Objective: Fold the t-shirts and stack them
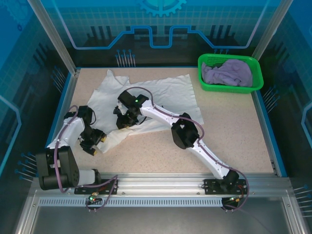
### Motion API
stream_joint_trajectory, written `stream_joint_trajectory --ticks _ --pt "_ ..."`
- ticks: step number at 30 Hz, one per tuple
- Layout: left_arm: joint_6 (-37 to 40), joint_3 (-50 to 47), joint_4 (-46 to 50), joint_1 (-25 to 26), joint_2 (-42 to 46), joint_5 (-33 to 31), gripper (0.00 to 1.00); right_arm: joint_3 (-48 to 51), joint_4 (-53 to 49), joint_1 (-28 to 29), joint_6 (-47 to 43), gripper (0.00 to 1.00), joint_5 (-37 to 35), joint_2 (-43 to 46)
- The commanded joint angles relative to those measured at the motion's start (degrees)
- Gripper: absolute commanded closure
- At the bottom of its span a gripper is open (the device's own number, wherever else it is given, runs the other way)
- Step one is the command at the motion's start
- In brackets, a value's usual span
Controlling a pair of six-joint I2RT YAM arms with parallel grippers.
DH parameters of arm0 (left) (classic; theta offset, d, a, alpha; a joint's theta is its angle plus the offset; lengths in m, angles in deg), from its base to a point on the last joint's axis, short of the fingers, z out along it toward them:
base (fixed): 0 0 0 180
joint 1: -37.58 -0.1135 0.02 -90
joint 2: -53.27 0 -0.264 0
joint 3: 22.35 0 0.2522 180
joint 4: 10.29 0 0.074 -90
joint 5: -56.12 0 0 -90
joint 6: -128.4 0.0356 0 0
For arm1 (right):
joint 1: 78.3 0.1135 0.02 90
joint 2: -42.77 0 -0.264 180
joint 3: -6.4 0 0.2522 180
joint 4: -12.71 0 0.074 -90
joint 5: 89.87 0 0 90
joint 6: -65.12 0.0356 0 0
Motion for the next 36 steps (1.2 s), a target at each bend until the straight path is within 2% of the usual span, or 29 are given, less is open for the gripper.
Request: stream_joint_trajectory --ticks 1,4,13,18,25,36 --pt "1.6 -1.2 0.0 -0.5 -0.2 1.0 0.34 -0.5 0.5 0.8 -0.6 0.82 1.7 0.5" --pt "1.7 -1.3 0.3 -0.5 0.2 0.5 0.34 -0.6 0.6 0.8 -0.7 0.86 1.7 0.8" --pt "1.8 1.1 2.2 -0.6 0.0 -2.8 0.32 0.1 -0.9 0.8 -2.7 0.85 -0.8 3.1" --pt "0.7 0.9 0.3 -1.2 -1.0 -0.8 0.33 2.5 -0.9 1.1 -4.2 0.86 -1.8 5.4" --pt "-0.2 -0.7 -4.3 -4.0 -1.5 4.5 0.43 6.5 -0.1 1.6 -6.2 0.9 -2.7 8.3" --pt "-1.9 -4.4 -5.7 -8.3 -0.5 6.8 0.39 11.9 1.3 1.6 -8.7 0.92 -1.9 11.4"
